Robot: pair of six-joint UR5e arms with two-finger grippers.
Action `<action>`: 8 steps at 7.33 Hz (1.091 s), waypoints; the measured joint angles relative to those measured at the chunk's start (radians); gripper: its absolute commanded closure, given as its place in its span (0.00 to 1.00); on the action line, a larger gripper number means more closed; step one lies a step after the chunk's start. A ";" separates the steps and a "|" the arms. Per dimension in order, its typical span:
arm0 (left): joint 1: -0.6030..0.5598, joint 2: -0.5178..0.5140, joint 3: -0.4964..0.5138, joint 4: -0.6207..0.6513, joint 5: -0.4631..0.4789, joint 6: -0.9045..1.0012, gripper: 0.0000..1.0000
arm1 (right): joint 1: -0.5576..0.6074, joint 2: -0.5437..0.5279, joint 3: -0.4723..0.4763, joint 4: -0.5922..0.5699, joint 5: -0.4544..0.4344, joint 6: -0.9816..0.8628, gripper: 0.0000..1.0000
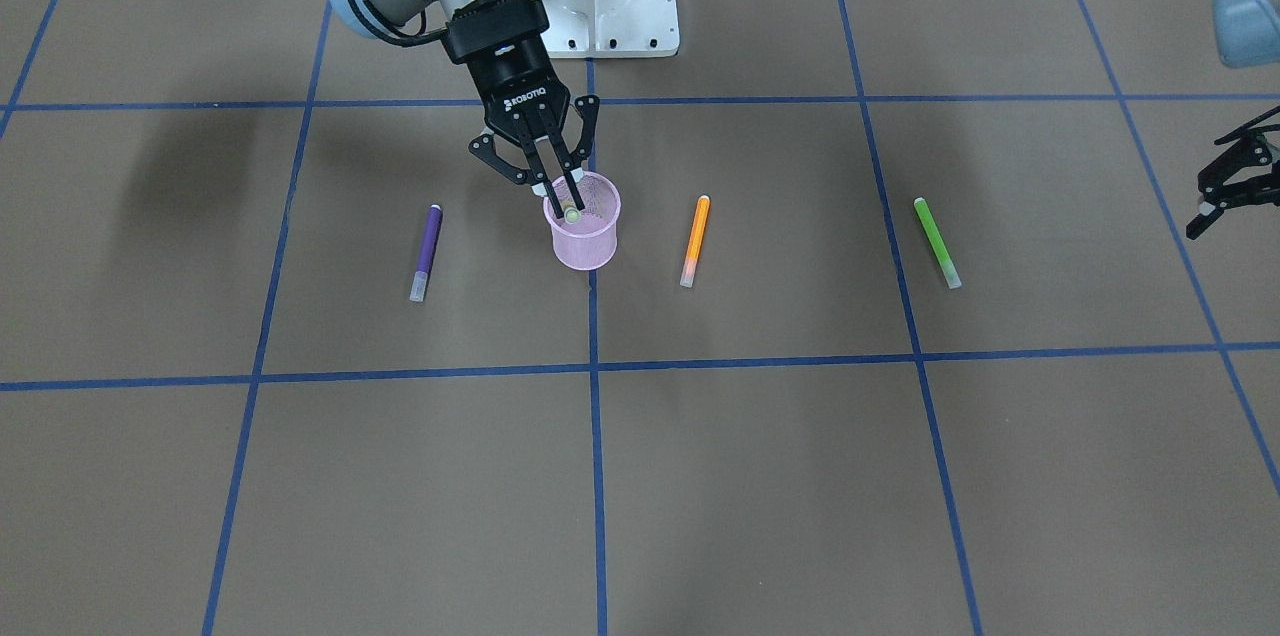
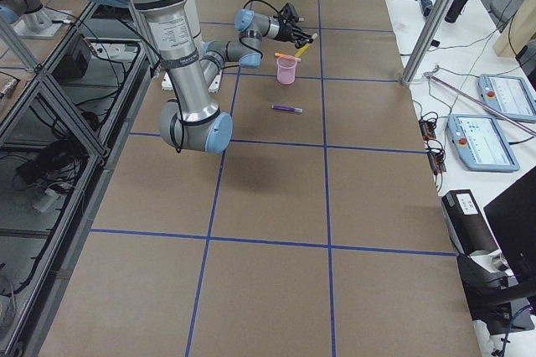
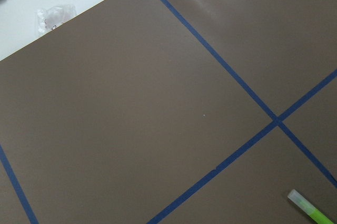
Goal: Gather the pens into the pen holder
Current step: 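Lower the yellow marker into the pink cup and open the right gripper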
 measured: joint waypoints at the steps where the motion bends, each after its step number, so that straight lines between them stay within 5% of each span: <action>1: 0.000 0.001 0.001 0.000 0.000 0.000 0.00 | -0.034 0.008 -0.027 -0.002 -0.051 0.000 0.84; 2: 0.000 0.001 0.001 0.000 0.000 0.000 0.00 | -0.068 0.010 -0.044 -0.001 -0.092 0.004 0.36; 3: 0.000 0.001 0.001 0.000 0.000 -0.001 0.00 | -0.094 0.011 -0.055 0.001 -0.116 0.010 0.04; 6: 0.000 0.001 0.000 0.000 0.000 -0.003 0.00 | -0.107 0.016 -0.060 0.005 -0.126 0.016 0.01; 8: 0.010 0.002 -0.003 -0.001 0.000 -0.046 0.00 | -0.056 0.035 -0.057 0.004 -0.053 0.022 0.01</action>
